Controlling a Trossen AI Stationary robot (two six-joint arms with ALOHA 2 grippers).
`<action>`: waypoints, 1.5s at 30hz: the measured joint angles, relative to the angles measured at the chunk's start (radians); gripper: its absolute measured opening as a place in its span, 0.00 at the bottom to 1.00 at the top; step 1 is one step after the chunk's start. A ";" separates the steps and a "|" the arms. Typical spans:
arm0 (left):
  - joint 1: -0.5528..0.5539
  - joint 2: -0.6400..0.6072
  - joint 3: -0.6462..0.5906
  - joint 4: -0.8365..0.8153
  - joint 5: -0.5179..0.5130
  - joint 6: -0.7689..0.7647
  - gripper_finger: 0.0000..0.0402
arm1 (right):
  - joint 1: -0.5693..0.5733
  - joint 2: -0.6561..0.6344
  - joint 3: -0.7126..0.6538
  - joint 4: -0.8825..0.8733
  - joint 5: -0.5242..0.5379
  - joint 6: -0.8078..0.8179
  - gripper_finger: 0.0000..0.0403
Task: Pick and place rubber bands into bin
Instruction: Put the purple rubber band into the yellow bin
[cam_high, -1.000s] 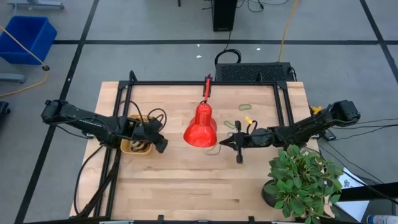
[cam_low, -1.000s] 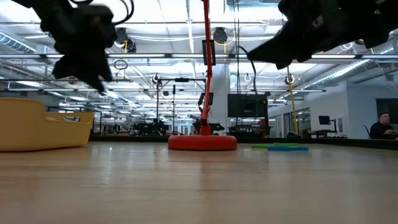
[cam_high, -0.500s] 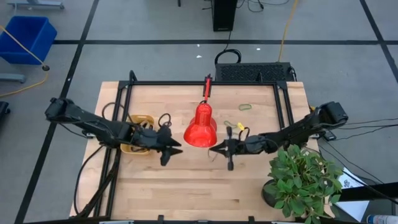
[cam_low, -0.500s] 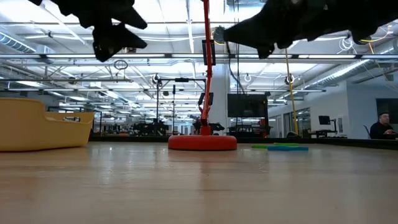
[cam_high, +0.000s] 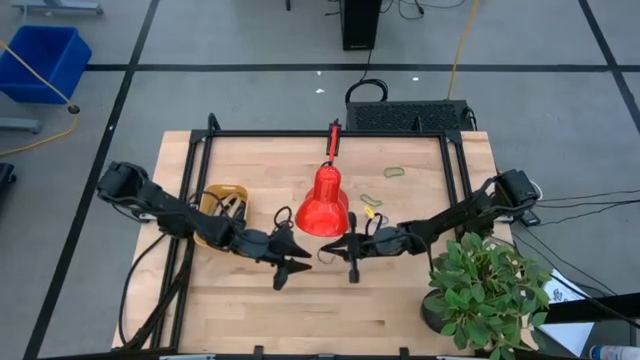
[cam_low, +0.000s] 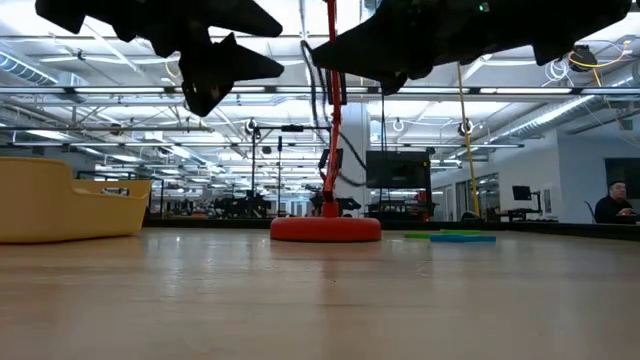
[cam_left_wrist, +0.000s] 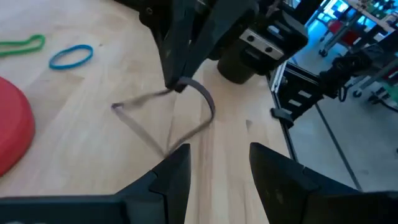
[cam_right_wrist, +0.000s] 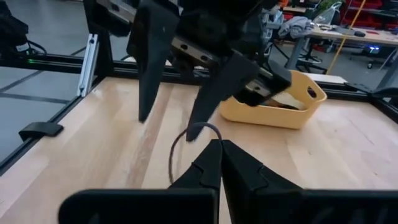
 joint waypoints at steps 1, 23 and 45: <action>0.000 0.007 0.000 0.015 0.000 0.000 0.42 | 0.002 0.008 0.007 0.002 -0.001 0.000 0.00; 0.023 0.028 0.000 0.124 -0.009 -0.012 0.42 | 0.012 0.025 0.024 0.002 0.002 0.023 0.00; 0.044 0.057 0.000 0.134 0.000 -0.017 0.08 | 0.012 0.025 0.024 0.001 0.006 0.023 0.00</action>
